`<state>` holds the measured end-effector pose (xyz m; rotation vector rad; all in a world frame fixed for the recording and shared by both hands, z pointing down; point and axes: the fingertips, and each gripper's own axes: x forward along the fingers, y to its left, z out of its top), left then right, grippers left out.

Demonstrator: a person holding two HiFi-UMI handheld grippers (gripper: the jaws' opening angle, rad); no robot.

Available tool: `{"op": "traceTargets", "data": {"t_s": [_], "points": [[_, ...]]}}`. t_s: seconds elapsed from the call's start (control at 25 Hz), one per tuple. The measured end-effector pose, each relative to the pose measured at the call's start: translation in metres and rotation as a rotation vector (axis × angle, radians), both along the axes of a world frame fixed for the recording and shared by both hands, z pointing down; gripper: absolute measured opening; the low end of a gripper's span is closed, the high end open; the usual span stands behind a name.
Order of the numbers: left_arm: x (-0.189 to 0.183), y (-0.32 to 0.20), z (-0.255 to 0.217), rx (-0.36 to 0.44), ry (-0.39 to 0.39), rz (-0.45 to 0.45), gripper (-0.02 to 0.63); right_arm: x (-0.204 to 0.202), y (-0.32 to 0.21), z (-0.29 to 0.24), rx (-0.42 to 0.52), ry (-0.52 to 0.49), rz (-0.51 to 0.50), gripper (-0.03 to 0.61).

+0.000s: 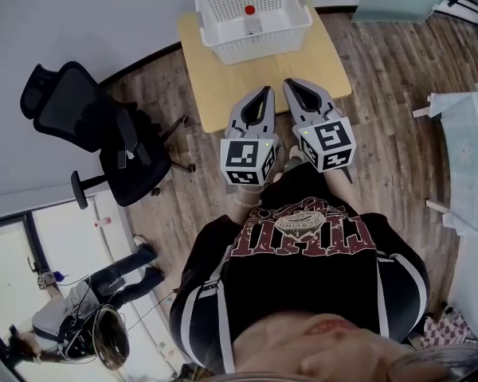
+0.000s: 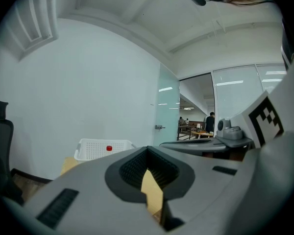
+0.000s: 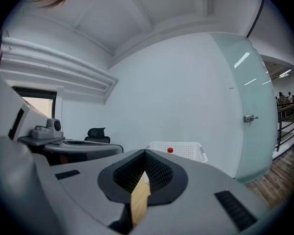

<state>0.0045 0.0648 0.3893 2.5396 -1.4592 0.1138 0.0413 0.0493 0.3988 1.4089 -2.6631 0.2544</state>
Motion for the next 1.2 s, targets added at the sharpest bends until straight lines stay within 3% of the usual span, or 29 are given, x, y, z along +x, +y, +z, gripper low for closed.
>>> {"op": "traceTargets", "data": {"t_s": [0.6, 1.2], "points": [[0.023, -0.064, -0.011, 0.009, -0.016, -0.056, 0.048, 0.018, -0.064, -0.012, 0.014, 0.001, -0.073, 0.017], [0.031, -0.093, 0.000, 0.003, 0.001, -0.135, 0.048, 0.026, -0.095, -0.001, 0.006, 0.012, -0.161, 0.017]]}}
